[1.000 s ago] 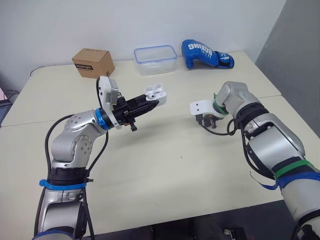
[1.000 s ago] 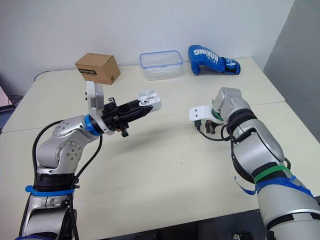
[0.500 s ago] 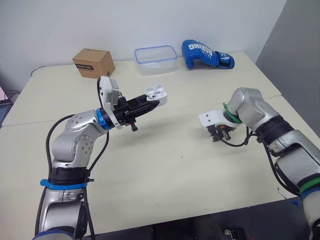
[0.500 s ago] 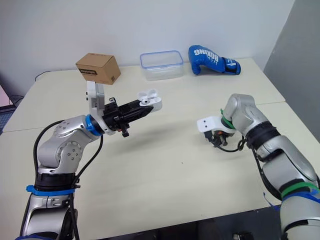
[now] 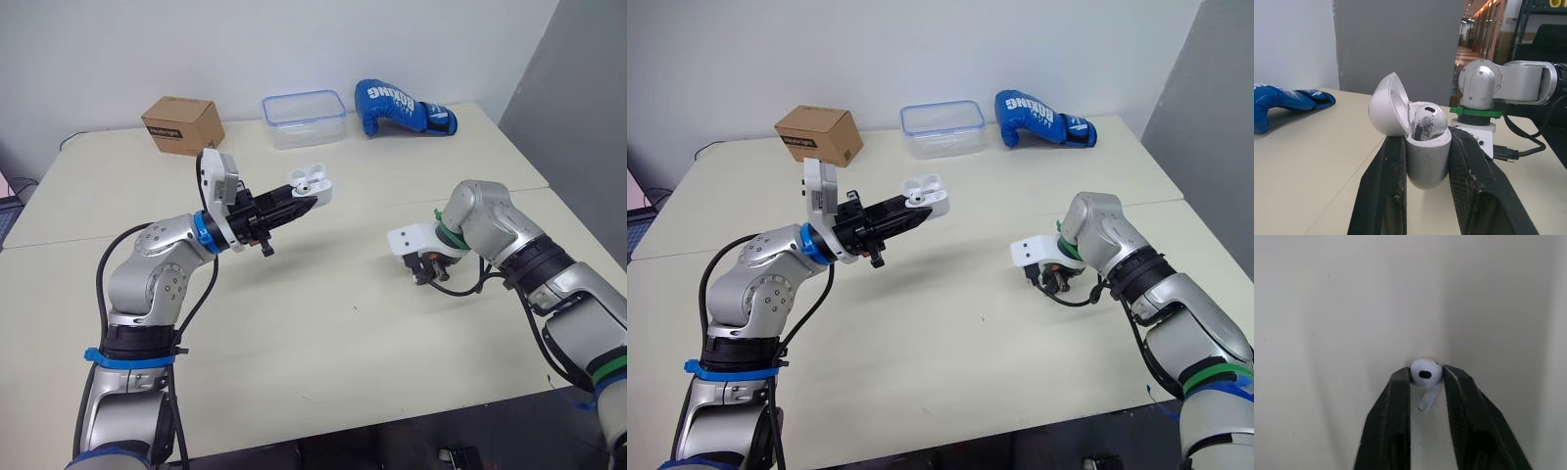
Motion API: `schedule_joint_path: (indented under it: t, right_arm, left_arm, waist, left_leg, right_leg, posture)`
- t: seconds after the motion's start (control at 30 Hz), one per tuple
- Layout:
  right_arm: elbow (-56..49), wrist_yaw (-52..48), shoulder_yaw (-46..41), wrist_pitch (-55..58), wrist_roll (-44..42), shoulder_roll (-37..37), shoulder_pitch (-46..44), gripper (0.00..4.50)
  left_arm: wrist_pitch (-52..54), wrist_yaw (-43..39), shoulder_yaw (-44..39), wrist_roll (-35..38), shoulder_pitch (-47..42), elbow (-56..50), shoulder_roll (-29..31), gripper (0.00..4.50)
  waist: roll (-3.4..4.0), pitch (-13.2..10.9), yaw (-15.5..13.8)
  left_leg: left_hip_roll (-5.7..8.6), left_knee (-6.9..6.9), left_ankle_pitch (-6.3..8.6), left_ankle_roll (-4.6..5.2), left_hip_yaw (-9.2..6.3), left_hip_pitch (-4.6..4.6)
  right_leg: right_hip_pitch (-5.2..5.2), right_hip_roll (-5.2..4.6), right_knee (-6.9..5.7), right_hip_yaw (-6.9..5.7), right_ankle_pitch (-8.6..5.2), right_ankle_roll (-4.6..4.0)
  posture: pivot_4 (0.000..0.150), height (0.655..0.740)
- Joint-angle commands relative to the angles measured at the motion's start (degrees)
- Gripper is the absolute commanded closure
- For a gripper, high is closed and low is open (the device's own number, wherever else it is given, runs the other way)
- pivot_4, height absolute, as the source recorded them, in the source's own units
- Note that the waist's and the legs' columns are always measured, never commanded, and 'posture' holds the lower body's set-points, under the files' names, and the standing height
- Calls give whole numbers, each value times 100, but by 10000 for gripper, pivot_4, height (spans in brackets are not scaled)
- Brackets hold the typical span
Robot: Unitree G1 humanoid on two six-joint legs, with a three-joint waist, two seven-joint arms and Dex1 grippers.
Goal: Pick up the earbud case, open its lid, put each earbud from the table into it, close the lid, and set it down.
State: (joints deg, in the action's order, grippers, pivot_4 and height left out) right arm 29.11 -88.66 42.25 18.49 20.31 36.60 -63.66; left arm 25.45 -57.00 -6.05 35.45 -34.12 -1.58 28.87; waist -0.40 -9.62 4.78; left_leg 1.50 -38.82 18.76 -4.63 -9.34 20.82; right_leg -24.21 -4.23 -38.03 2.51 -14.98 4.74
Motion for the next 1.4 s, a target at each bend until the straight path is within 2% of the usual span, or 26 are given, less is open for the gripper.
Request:
schedule_joint_path:
  t: [0.03,0.47,1.0,1.1,1.2,1.23,1.4]
  right_arm:
    - [-50,-198,-66,-28,141,29,-11,24077]
    - [-574,-306,-153,73,202,175,172,24077]
    - [-586,-268,-154,57,256,160,166,24077]
    - [-659,-257,-166,87,250,170,201,29701]
    - [-691,-251,-177,100,261,180,218,39903]
    - [-697,-246,-183,103,270,184,225,41229]
    - [-854,-284,-224,185,279,248,303,41175]
  left_arm:
    - [-146,-37,-73,30,-99,-104,8,37374]
    - [191,-649,35,229,-15,-156,215,37374]
    - [71,-593,10,117,-18,-70,143,37374]
    - [46,-589,12,102,-29,-49,134,37374]
    - [28,-584,23,90,-46,-27,116,37374]
    - [16,-583,28,84,-57,-13,105,37374]
    - [-7,-567,36,80,-58,-13,78,37374]
  waist:
    - [0,0,0]
    - [0,0,0]
    - [0,0,-2]
    - [0,0,-2]
    - [0,0,-2]
    - [0,0,-3]
    - [0,0,-4]
  left_leg:
    - [0,0,0,0,0,0]
    - [1,2,0,0,-1,4]
    - [0,2,0,0,-1,4]
    - [1,2,0,0,-1,4]
    - [0,2,0,0,0,4]
    - [0,2,0,0,-1,4]
    - [1,2,0,0,-1,4]
  right_leg:
    - [0,0,0,0,0,0]
    - [-2,0,4,-1,0,0]
    - [-2,0,5,-1,0,0]
    - [-2,0,5,-1,0,0]
    - [-3,0,5,-1,0,0]
    - [-3,0,5,-1,0,0]
    - [-2,0,5,-1,0,0]
  posture:
    - [1500,7400]
    - [1500,7400]
    - [1500,7400]
    - [1500,7400]
    - [1500,7400]
    - [1500,7400]
    - [1500,7400]
